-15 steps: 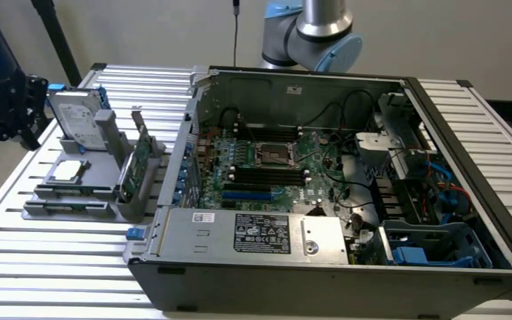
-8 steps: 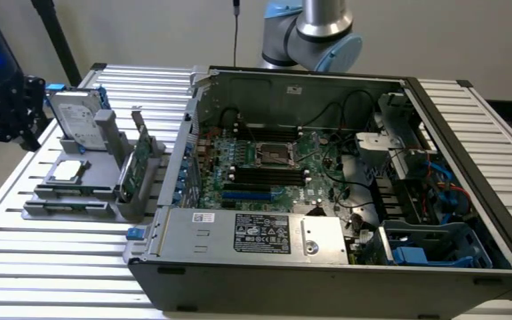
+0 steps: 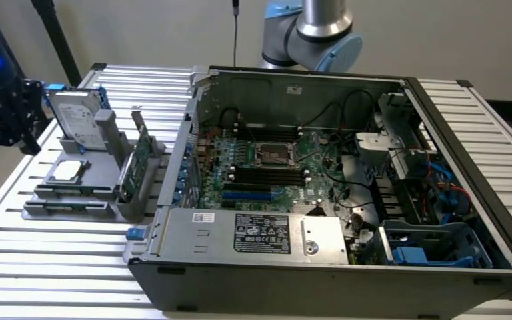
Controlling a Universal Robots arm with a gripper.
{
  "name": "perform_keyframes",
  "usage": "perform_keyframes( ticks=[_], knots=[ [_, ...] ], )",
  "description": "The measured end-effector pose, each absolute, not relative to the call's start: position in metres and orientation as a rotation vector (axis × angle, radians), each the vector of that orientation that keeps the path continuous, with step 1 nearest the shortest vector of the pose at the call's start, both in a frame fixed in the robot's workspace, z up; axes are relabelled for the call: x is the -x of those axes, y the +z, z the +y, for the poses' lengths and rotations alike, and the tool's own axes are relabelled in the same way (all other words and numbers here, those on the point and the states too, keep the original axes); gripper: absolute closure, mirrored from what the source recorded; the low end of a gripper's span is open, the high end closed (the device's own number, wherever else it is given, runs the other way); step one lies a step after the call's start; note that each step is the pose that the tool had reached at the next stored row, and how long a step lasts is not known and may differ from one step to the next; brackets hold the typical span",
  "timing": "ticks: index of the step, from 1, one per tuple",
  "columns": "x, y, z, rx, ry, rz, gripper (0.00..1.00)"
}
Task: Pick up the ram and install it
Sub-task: 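Pick up the ram and move it above insertion slot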
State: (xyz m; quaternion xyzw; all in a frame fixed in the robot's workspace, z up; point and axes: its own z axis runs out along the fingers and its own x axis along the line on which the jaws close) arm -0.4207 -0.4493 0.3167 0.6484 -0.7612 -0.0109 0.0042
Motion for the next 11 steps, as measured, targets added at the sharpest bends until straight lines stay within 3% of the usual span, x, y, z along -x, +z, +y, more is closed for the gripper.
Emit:
perform_keyframes(
  ticks=[11],
  knots=[
    [0.421,0.303,-0.466,-2.061,-0.025,-2.378,0.89]
  ],
)
